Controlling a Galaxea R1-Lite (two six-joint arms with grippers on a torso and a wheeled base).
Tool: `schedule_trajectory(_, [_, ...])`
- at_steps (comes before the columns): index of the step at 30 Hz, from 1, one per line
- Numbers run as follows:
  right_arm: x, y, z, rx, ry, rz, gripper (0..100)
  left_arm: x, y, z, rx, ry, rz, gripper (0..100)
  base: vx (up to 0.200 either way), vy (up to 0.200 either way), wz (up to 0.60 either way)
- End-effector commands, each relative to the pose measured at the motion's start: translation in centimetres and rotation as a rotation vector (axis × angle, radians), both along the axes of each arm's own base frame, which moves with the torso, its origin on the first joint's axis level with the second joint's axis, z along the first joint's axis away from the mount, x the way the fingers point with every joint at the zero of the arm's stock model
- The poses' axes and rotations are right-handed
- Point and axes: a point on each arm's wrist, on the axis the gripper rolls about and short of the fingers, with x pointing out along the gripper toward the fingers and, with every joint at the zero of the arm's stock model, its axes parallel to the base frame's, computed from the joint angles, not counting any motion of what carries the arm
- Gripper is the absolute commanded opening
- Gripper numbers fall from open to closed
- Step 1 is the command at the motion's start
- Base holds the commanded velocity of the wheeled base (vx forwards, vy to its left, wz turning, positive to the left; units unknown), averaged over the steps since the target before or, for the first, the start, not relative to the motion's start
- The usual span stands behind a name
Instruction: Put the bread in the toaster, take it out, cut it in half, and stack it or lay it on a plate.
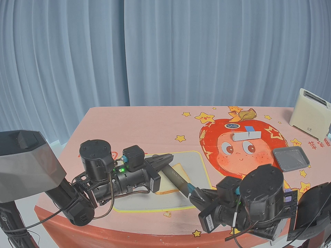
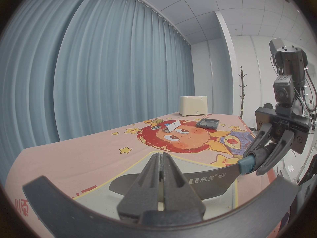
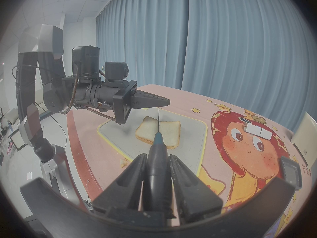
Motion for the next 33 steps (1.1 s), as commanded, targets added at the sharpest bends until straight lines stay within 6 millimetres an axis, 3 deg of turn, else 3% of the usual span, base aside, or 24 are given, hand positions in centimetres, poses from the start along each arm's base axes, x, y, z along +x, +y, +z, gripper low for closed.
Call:
schedule_trajectory(1, [-0.1, -0.1, -0.2, -0.006, 0.003, 0.0, 0, 0.1, -0.2, 0.6, -0.014, -0.021, -0.002, 0, 0.0, 0.0, 0.0])
schedule_trajectory(9, [-0.1, -0.3, 0.9, 0.033, -0.019, -0.003, 0, 0.2, -0.1, 0.3, -0.007, -0.011, 0.0, 0, 0.0, 0.0, 0.0])
schedule_trajectory(24, [-0.1, -0.1, 0.1, 0.002, -0.003, 0.003, 0, -0.1, 0.0, -0.4, 0.013, 0.011, -0.001, 0, 0.0, 0.0, 0.0])
schedule_trajectory(33, [-0.1, -0.1, -0.2, -0.01, 0.003, 0.001, 0, -0.1, -0.2, 0.3, -0.004, -0.009, -0.007, 0, 0.0, 0.0, 0.0])
